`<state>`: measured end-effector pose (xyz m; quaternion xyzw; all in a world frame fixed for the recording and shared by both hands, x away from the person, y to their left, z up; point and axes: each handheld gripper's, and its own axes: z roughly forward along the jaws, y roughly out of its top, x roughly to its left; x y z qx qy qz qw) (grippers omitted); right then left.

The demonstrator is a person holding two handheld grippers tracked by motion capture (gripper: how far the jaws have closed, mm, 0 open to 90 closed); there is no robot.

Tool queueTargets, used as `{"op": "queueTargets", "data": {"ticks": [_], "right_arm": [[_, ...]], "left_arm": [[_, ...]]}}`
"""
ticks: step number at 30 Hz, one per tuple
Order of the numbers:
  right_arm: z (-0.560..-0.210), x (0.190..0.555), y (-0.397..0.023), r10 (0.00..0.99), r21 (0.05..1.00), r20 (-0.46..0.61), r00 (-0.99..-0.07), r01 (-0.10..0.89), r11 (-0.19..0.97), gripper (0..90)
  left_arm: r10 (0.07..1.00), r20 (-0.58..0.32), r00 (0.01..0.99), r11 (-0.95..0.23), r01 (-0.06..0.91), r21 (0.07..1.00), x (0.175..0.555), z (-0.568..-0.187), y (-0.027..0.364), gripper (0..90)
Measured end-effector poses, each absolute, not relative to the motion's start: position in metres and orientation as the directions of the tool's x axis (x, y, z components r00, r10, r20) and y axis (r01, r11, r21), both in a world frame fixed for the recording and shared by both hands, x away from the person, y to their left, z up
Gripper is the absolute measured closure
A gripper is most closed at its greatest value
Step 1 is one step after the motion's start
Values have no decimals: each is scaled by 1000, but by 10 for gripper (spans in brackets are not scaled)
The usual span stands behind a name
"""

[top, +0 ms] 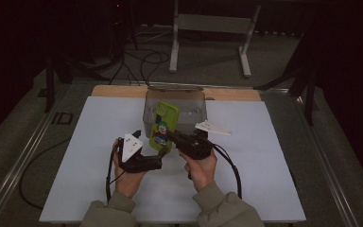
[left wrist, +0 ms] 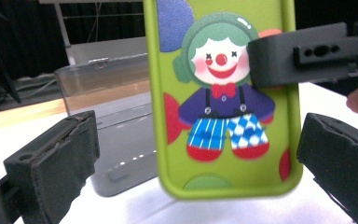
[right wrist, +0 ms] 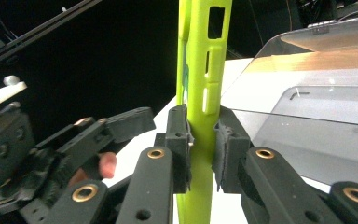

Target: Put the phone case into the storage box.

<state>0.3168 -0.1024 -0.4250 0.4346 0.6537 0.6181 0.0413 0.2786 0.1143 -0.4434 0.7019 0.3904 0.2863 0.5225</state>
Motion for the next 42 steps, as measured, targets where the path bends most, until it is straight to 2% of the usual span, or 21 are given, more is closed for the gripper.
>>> {"op": "queueTargets", "data": {"ticks": [5,24,28,42], "right_arm": [[-424,317,-104,627,846,478,-616,516,-138,784],[-422,319,-107,632,842,476,-611,525,-127,783],[-420,321,-109,636,840,475,-608,529,-122,783],[-416,326,-115,658,824,464,-593,561,-76,783]], "left_arm": [[849,11,528,-173,259,950,270,-446,130,3],[914,26,405,-193,379,905,242,-473,221,2],[924,53,379,-202,364,909,236,-480,228,3],[940,37,339,-172,378,910,238,-489,232,3]]}}
